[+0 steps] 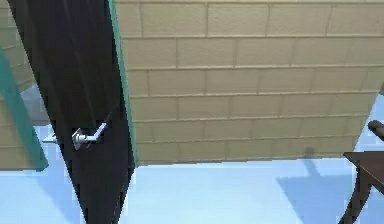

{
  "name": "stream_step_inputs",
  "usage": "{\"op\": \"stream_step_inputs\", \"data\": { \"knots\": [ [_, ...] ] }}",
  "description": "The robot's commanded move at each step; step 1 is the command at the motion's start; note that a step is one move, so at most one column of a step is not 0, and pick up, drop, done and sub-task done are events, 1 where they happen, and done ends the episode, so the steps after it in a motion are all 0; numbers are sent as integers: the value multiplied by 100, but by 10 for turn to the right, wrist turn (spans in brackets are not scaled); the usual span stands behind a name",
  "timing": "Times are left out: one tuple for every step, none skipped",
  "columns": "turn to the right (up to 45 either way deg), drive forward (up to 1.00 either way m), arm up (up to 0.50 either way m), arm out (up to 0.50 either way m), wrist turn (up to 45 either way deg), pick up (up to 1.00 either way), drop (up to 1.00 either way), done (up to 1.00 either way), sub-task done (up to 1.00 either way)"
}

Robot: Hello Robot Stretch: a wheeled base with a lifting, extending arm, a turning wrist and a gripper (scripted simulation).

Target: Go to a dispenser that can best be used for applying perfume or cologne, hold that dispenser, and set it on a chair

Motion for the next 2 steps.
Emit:
{"op": "stream_step_inputs", "data": {
  "knots": [
    [0,30,0,0,0,0,0,0,0],
    [450,0,0,0,0,0,0,0,0]
  ]
}}
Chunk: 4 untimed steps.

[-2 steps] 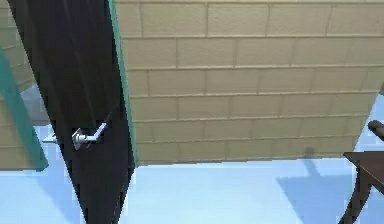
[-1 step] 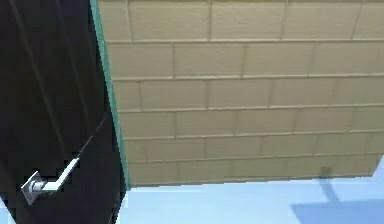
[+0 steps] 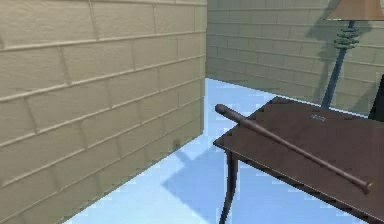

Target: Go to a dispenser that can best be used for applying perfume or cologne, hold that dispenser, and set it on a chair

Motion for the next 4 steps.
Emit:
{"op": "stream_step_inputs", "data": {
  "knots": [
    [180,0,0,0,0,0,0,0,0],
    [0,35,0,0,0,0,0,0,0],
    [-450,0,0,0,0,0,0,0,0],
    [-450,0,0,0,0,0,0,0,0]
  ]
}}
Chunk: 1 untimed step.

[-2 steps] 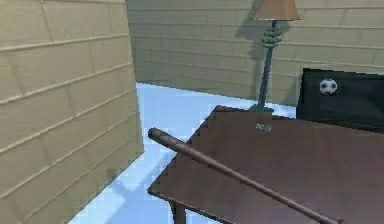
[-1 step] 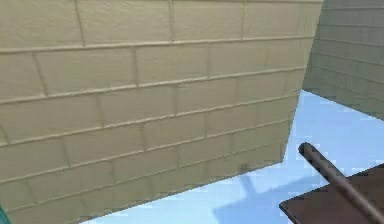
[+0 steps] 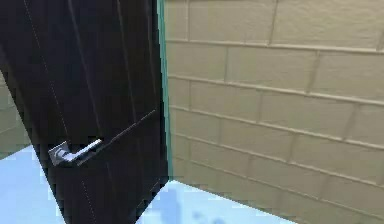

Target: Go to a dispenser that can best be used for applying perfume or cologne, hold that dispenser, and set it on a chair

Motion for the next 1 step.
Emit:
{"op": "stream_step_inputs", "data": {
  "knots": [
    [-450,0,0,0,0,0,0,0,0]
  ]
}}
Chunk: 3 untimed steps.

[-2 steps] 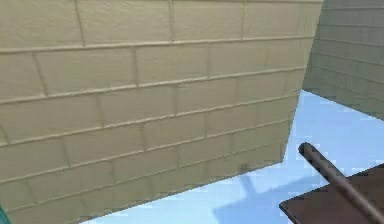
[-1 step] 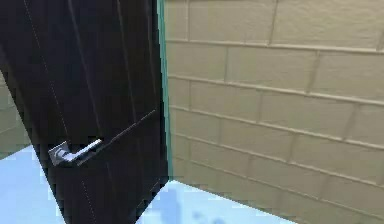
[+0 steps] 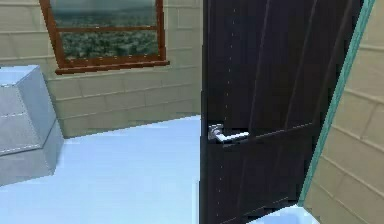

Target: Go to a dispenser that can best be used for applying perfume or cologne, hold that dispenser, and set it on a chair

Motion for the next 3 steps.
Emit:
{"op": "stream_step_inputs", "data": {
  "knots": [
    [-450,0,0,0,0,0,0,0,0],
    [450,0,0,0,0,0,0,0,0],
    [450,0,0,0,0,0,0,0,0]
  ]
}}
